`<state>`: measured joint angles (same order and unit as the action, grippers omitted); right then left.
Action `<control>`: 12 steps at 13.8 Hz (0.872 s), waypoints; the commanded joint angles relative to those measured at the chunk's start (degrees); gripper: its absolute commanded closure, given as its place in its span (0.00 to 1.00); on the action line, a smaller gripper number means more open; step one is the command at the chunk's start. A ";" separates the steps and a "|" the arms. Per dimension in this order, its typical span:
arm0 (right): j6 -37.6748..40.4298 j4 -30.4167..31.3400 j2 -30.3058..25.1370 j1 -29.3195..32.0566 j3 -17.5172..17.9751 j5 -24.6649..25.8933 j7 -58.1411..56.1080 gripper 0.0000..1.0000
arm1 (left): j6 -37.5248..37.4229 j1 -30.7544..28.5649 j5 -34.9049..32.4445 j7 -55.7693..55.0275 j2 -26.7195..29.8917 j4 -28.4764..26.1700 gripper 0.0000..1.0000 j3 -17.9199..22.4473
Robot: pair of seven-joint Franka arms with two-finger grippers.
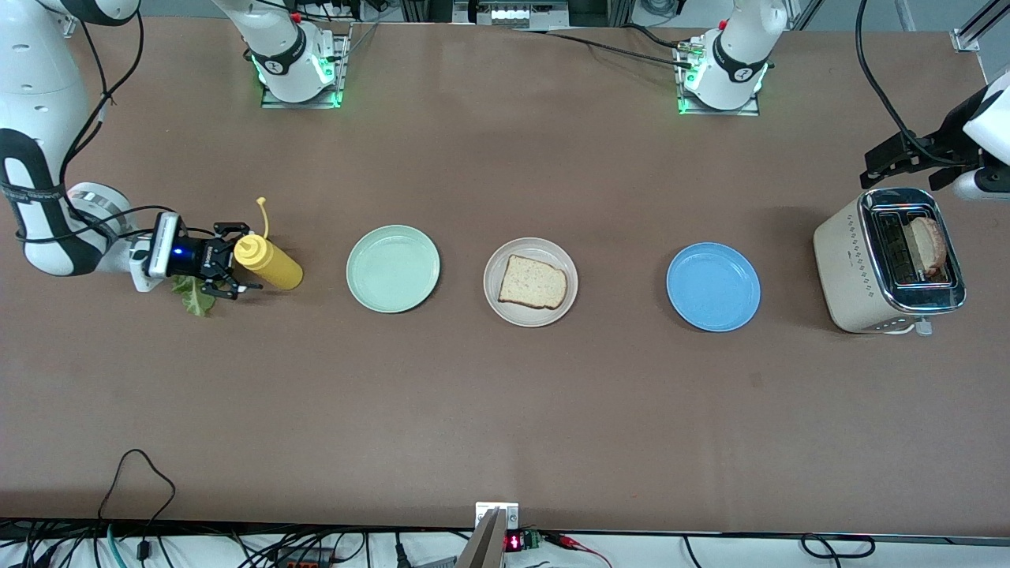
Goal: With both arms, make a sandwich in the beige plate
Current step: 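Move the right gripper back toward the lettuce leaf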
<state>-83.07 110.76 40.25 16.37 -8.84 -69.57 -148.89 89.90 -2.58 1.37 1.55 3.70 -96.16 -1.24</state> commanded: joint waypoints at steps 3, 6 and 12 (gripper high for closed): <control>2.99 -2.30 -0.26 4.72 0.76 5.05 2.90 0.00 | -0.08 0.12 -1.11 1.00 -1.67 4.31 0.00 -0.78; 3.01 -2.48 -3.67 4.81 -1.43 9.43 9.02 0.00 | -0.95 0.56 -1.02 1.00 -1.59 4.31 0.00 -0.96; -10.24 -3.09 -17.90 1.57 -2.41 25.15 37.39 0.00 | -0.52 0.74 -0.93 1.00 -1.68 4.31 0.00 -2.10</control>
<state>-89.25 106.17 27.51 19.78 -11.06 -49.16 -119.76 90.12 -2.07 1.37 1.56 2.97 -93.60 -3.23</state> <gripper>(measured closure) 0.000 0.000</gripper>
